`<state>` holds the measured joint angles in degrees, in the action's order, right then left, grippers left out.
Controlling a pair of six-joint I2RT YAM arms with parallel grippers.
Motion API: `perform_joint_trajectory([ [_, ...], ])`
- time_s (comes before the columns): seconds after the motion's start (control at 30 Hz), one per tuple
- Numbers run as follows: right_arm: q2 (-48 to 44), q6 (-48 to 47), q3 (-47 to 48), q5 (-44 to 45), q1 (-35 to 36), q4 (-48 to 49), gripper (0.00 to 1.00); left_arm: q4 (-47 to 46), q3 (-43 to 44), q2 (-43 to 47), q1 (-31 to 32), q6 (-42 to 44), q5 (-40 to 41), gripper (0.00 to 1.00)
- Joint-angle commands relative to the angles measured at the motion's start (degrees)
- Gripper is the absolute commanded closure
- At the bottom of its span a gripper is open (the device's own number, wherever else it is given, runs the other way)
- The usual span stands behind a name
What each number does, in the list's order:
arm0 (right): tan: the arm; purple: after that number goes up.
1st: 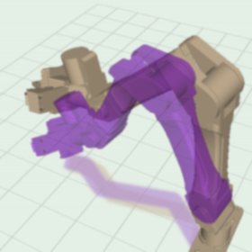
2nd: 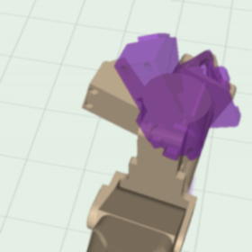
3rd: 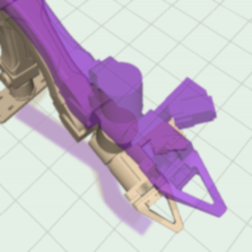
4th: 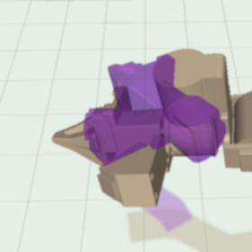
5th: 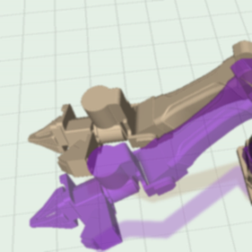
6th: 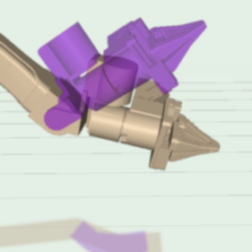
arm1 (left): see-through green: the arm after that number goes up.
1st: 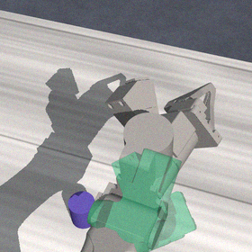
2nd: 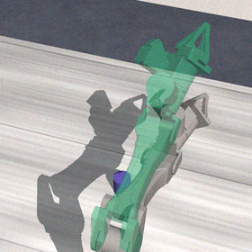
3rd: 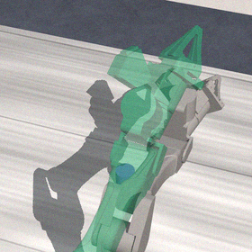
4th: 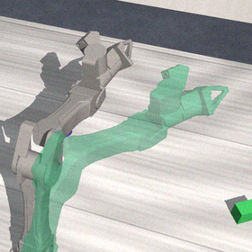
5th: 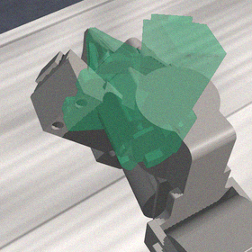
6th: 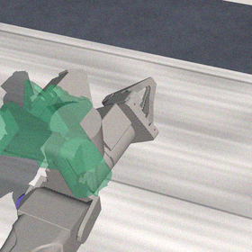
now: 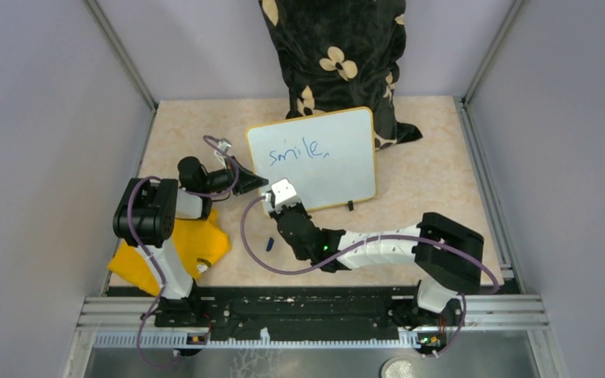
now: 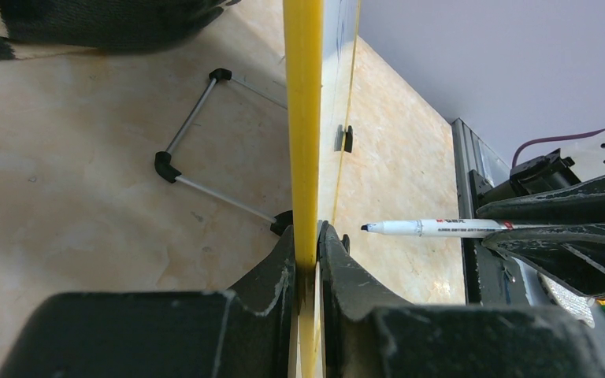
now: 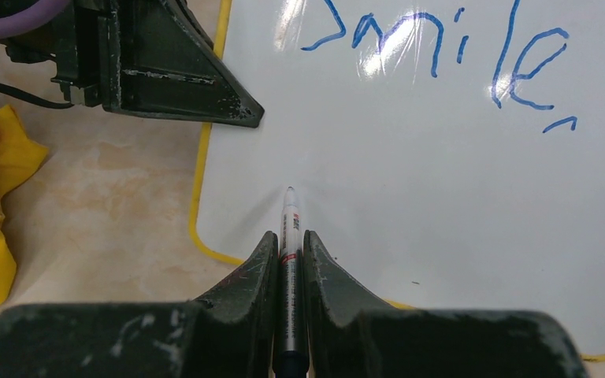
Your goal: Write a sentence on the whiteboard
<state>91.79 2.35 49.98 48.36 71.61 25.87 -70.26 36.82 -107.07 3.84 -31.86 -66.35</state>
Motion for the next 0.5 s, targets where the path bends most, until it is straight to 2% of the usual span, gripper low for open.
perform_joint_trajectory([
  [0.0,1.4,-0.9,3.3,2.3,0.3,4.0,1.00,3.2,0.4,-1.9,0.8,3.9,3.0,1.00],
  [0.47,3.5,-1.1,3.8,2.8,-0.5,5.5,1.00,3.0,0.4,-1.9,0.7,3.8,3.0,1.00],
])
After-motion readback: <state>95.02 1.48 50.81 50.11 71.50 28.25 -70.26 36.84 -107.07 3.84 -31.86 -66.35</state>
